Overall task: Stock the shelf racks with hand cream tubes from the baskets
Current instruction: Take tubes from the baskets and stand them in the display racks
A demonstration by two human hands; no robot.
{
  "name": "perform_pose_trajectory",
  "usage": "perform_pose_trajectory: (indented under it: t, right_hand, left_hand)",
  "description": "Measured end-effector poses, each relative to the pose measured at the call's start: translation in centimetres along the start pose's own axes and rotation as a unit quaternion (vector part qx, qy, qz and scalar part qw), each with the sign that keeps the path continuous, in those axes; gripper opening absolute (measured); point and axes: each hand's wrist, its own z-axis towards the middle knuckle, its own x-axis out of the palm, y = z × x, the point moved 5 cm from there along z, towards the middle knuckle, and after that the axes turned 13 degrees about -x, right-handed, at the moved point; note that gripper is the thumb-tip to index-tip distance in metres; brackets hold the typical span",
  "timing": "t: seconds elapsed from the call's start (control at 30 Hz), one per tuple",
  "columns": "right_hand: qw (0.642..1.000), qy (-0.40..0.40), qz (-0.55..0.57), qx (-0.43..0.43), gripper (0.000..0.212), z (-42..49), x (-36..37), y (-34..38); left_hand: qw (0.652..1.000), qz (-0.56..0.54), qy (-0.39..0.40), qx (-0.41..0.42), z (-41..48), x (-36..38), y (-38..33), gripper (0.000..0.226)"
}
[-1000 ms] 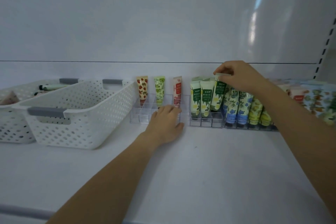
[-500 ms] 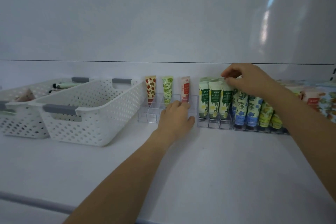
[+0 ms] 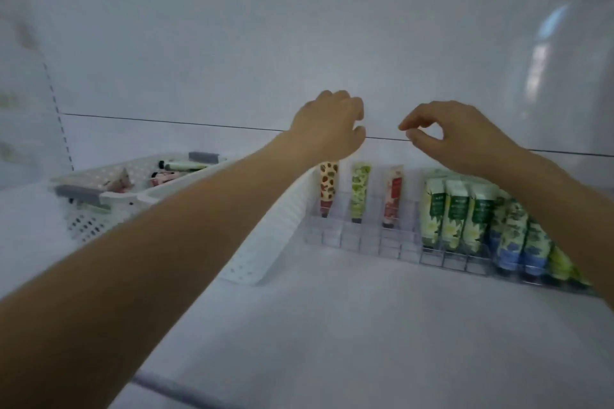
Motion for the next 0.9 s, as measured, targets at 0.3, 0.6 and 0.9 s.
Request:
perform_pose_trajectory:
  t: [0.3,0.6,0.9]
  right_hand:
    - [0.972,0.155,-0.002,-0.175,0.030,11.8,7.6,11.8]
    - [0.954,0.266,0.062,-0.125,0.031,20.2,17.4,17.2]
    - [0.927,0.362,0.081,-0.045,0.044,21.9,23.9,17.8]
  left_hand:
    - [0.990,0.063,0.060,-0.115,0.0,-4.7,20.7,0.031]
    - [0.976,0.064,0.189,-0.091,0.0,-1.2,34.2,0.025]
    - [0.964,0.047,0.261,0.023,3.4,3.5,36.2,0.027]
